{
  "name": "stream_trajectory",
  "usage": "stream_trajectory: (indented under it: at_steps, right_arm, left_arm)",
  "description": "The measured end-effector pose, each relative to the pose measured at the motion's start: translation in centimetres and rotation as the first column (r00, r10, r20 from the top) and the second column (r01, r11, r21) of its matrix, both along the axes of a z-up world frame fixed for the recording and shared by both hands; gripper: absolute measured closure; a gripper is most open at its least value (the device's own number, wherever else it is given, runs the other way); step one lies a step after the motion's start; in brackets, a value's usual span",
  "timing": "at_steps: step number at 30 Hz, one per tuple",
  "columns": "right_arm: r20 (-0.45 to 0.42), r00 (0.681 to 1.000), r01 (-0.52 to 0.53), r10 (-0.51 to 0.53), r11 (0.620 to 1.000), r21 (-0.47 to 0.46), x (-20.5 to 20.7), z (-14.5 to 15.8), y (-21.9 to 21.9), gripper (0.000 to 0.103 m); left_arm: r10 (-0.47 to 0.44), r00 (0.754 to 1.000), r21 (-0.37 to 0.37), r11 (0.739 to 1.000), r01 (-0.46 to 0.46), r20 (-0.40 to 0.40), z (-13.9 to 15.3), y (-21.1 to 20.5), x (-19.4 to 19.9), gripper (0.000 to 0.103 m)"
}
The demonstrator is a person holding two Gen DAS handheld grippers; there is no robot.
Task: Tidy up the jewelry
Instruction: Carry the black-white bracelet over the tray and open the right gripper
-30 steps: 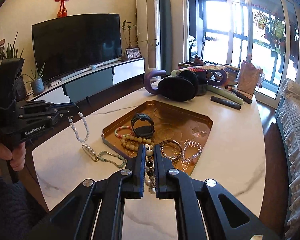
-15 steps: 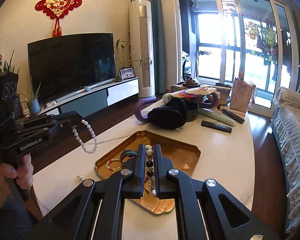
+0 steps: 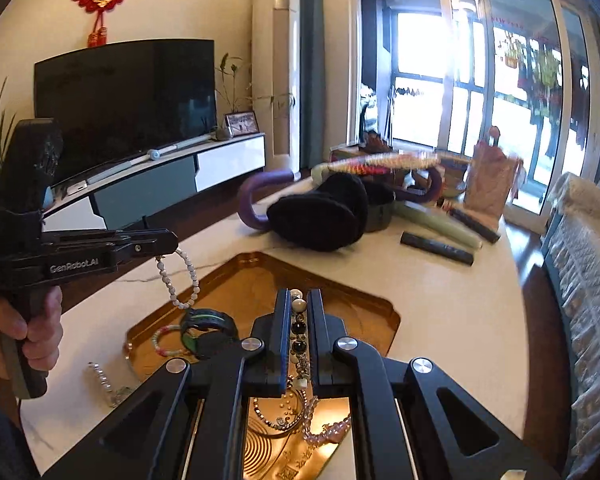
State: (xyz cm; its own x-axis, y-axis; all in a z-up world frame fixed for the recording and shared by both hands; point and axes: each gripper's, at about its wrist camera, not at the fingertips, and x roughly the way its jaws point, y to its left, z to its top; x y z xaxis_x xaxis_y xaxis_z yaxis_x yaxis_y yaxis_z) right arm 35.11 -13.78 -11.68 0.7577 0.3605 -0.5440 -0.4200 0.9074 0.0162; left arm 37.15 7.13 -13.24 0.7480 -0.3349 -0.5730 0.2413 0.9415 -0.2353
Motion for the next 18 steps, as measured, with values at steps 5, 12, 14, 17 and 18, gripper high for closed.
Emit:
stream_trajectory:
  at_steps: [5, 12, 14, 17, 18]
  right_arm:
    - [-0.083, 0.997, 0.013, -0.011, 1.0, 0.02, 3.6, -4.0, -0.6, 0.096]
    - [-0.173, 0.985, 0.023, -0.02, 1.0, 0.019, 6.1, -7.1, -1.5, 0.096]
    - [-0.212, 0.977, 0.021, -0.015, 0.999, 0.029, 6.1, -7.4, -1.9, 0.092]
    - [-0.226, 0.973, 0.06, -0.04, 0.995, 0.081, 5.5, -6.8, -3.1, 0.047]
    - [-0.208, 0.977, 0.075, -0.052, 0.992, 0.1, 4.8, -6.3, -3.5, 0.033]
  left_arm:
    - [0.015, 0.996, 0.001, 1.0, -0.015, -0.091, -3.4, 0.3, 2.5, 0.094]
    - [0.053, 0.99, 0.073, 0.996, -0.044, -0.128, -5.3, -0.1, 2.9, 0.094]
    - [0.097, 0.989, 0.127, 0.988, -0.083, -0.111, -5.2, -0.4, 2.2, 0.084]
    - [0.175, 0.98, 0.174, 0.972, -0.156, -0.095, -4.7, -0.4, 0.7, 0.023]
    - [0.186, 0.98, 0.176, 0.969, -0.172, -0.066, -4.3, -0.2, 0.3, 0.019]
